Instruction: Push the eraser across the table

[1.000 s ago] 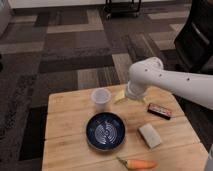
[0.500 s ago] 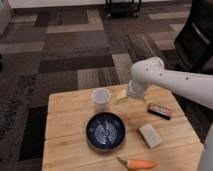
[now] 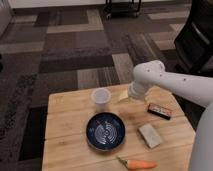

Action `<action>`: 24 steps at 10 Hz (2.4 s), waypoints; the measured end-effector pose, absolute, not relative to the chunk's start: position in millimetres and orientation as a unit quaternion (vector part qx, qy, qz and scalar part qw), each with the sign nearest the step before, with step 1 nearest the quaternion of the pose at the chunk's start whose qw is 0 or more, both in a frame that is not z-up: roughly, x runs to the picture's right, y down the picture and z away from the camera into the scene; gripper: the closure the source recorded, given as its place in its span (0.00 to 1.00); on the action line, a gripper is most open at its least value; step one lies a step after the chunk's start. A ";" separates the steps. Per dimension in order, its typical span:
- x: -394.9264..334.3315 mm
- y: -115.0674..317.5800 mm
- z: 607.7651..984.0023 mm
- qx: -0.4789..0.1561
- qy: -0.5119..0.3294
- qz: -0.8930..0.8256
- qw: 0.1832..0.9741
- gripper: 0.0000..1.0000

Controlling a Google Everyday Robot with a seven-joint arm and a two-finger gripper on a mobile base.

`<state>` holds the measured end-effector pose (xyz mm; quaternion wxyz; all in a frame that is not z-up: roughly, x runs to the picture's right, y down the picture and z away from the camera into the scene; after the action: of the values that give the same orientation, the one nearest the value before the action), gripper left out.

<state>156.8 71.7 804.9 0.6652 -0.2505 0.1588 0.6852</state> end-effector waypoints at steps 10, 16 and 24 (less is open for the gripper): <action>178.2 84.6 850.9 -0.276 0.174 0.685 0.651 0.20; 323.7 110.6 795.8 -0.195 0.273 0.758 0.559 0.20; 415.7 95.2 726.3 -0.091 0.312 0.812 0.484 0.20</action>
<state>415.7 95.2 726.3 0.4840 -0.0905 0.3121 0.8125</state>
